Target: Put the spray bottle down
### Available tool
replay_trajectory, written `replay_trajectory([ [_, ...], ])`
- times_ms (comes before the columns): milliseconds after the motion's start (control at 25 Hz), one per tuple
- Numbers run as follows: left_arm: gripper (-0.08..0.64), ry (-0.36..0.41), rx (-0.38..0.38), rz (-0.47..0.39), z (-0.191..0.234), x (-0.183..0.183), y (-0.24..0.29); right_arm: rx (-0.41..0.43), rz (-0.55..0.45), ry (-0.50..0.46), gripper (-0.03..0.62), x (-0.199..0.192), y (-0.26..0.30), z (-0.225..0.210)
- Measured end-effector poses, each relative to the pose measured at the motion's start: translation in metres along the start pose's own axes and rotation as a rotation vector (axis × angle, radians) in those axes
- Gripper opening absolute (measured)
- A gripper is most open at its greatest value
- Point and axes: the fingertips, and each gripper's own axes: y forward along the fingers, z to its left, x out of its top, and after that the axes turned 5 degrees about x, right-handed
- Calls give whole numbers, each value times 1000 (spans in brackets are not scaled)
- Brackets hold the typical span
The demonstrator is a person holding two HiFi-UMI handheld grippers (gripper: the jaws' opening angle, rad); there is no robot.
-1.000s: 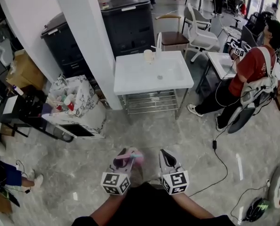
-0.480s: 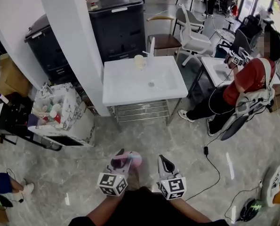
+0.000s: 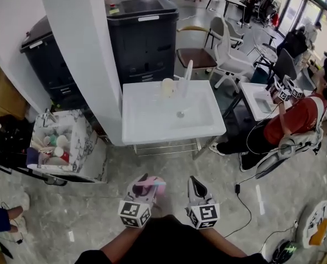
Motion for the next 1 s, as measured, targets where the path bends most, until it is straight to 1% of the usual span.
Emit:
replay_trajectory([
  [160, 172, 5, -45, 38, 30, 6, 37, -17, 18, -17, -2, 10, 54, -7],
  [280, 172, 20, -78, 53, 48, 18, 65, -45, 18, -8, -2, 20, 88, -16],
  [440, 172, 35, -99, 9, 69, 46, 90, -70, 44, -2, -3, 26, 124, -27],
  [520, 172, 40, -99, -6, 82, 57, 99, -76, 57, 2, -2, 25, 138, -26],
  [680, 172, 81, -97, -14, 103, 67, 116, -79, 75, 6, -2, 21, 153, -24],
  [840, 172, 60, -76, -4, 114, 64, 121, -80, 78, 17, -2, 18, 160, -27],
  [920, 172, 37, -59, 9, 119, 59, 124, -71, 79, 25, -2, 17, 168, -28],
  [1000, 172, 36, -40, 10, 125, 55, 127, -57, 85, 31, -3, 13, 178, -29],
])
